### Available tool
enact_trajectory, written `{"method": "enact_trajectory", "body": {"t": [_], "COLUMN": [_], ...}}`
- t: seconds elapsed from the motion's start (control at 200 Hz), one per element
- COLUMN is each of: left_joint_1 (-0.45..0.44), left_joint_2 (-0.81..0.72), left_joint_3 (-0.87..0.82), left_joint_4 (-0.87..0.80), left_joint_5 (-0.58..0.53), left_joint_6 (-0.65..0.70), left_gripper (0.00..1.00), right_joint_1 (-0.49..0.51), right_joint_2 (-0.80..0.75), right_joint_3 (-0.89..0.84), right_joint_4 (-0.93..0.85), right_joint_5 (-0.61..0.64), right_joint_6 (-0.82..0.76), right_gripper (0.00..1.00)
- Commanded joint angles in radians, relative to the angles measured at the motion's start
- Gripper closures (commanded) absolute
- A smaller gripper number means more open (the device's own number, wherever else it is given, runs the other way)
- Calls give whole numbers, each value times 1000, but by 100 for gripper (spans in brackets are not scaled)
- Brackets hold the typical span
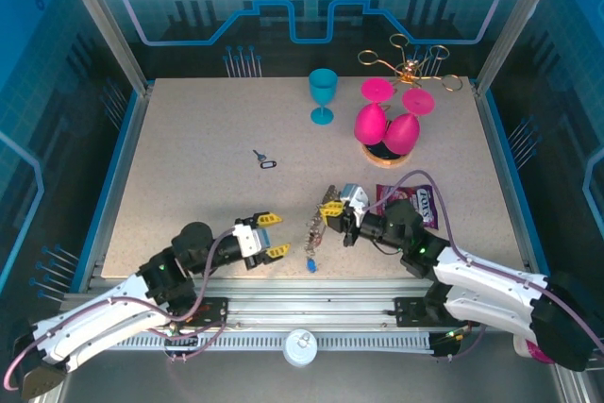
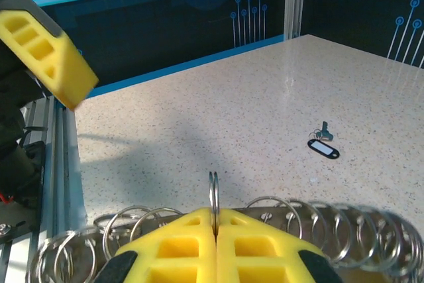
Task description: Put the keys on the keyring
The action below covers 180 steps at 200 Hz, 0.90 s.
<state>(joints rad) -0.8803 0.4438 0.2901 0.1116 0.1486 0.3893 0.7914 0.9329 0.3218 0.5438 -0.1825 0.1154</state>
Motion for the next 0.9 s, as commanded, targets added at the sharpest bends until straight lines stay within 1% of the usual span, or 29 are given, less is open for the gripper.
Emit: {"method": "enact_trajectory", "body": {"t": [0.0,0.09,0.165,0.25,0.335,0.415,0.52,0.625,0.896], "left_joint_1": [-2,1,7,13,25,35,49,62,76], "left_joint_2": [-42,-5,64,149,213,253,288,307,365], "left_joint_3": [65,73,89,100,113,127,121,99,79], "left_joint_4": [-72,-12,32,96,148,182,237,302,382], "left_joint_5": [-71,-121,-112,-66,23,77,134,176,213], "left_joint_6": [-47,-54,-60,-76,-89,-114,-144,-178,-204], "left_gripper": [45,48,51,54,61,63,65,66,66], "right_joint_1": [-41,-63,-75,-84,-90,-92,-94,-94,-93], "right_joint_2": [14,28,34,37,34,29,32,38,65], "right_joint_3": [-11,-20,-21,-12,0,18,36,47,63], "right_joint_4": [149,176,190,194,188,157,136,139,160], "right_joint_5": [-149,-238,-299,-354,-400,-459,-491,-496,-512], "right_joint_6": [-20,-41,-52,-64,-74,-97,-121,-129,-131], "right_gripper": [100,100,100,100,100,100,100,100,100]}}
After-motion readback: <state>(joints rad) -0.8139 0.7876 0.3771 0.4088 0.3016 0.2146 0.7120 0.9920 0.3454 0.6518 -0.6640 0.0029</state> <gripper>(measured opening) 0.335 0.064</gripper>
